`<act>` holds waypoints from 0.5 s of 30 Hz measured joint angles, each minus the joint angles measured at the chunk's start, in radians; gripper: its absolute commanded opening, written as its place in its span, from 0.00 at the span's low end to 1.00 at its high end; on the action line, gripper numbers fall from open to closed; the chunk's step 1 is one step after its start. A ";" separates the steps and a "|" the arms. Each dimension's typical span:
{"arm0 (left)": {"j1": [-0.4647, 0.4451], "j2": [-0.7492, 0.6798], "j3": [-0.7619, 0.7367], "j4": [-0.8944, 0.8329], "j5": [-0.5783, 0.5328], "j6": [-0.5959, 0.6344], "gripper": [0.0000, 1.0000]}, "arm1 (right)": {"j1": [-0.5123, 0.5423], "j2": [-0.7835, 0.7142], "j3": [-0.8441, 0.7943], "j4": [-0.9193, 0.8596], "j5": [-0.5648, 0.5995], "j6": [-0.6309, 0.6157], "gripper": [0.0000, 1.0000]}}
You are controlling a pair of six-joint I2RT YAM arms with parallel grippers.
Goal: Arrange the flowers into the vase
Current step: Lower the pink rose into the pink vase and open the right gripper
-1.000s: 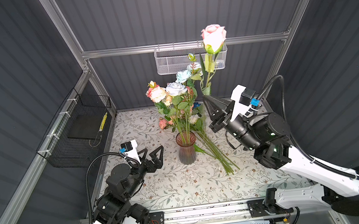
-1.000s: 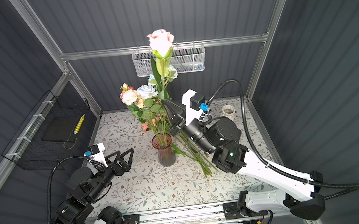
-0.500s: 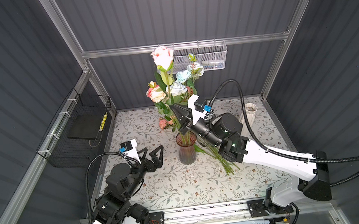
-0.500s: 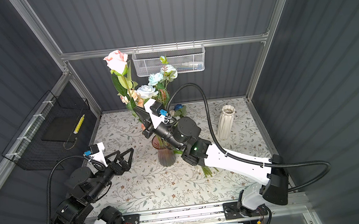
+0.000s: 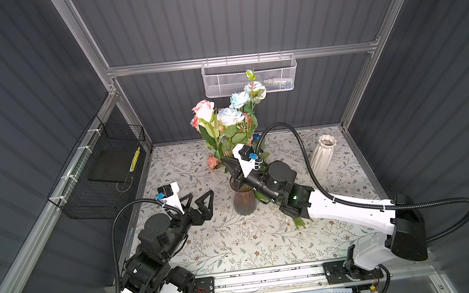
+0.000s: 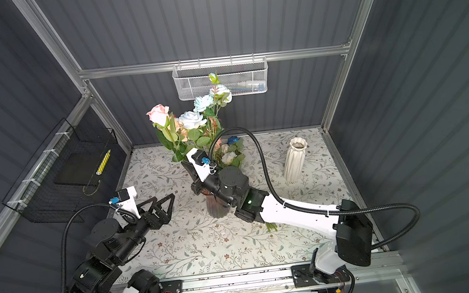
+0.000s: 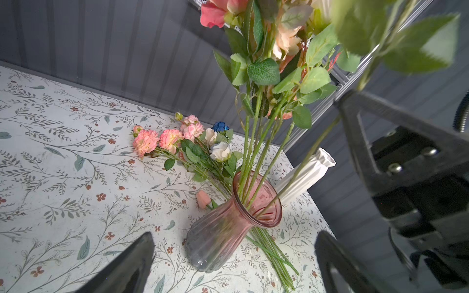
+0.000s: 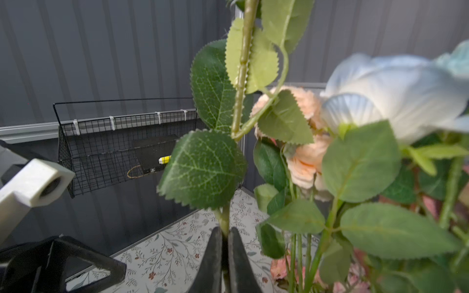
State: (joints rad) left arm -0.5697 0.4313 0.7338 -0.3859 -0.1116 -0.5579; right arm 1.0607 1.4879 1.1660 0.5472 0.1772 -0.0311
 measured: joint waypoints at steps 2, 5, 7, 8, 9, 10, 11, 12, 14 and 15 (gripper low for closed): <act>0.000 0.000 0.000 0.000 0.003 0.000 1.00 | 0.000 -0.019 -0.034 -0.035 0.003 0.029 0.39; 0.000 -0.001 0.000 0.001 0.007 0.000 1.00 | 0.001 -0.073 -0.092 -0.085 0.008 0.064 0.58; 0.000 -0.001 0.000 0.002 0.008 0.000 1.00 | 0.003 -0.115 -0.122 -0.113 0.011 0.089 0.64; 0.000 -0.001 0.000 0.004 0.010 0.000 1.00 | 0.005 -0.142 -0.138 -0.126 0.014 0.101 0.66; 0.000 -0.001 0.000 0.005 0.011 0.001 1.00 | 0.007 -0.169 -0.154 -0.137 0.016 0.111 0.68; 0.000 -0.001 0.000 0.005 0.011 0.001 1.00 | 0.009 -0.196 -0.169 -0.149 0.018 0.122 0.70; 0.000 -0.001 0.000 0.005 0.011 0.001 1.00 | 0.010 -0.224 -0.183 -0.164 0.021 0.131 0.71; 0.000 -0.001 0.000 0.005 0.011 0.001 1.00 | 0.013 -0.251 -0.196 -0.180 0.022 0.142 0.72; 0.000 -0.001 0.000 0.006 0.011 0.001 1.00 | 0.014 -0.309 -0.221 -0.224 0.029 0.166 0.73; 0.000 -0.001 0.000 0.006 0.011 0.001 1.00 | 0.015 -0.340 -0.233 -0.247 0.035 0.178 0.73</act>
State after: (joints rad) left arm -0.5697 0.4301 0.7341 -0.3798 -0.1005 -0.5571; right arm 1.0760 1.1484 0.9325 0.3000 0.2119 0.1467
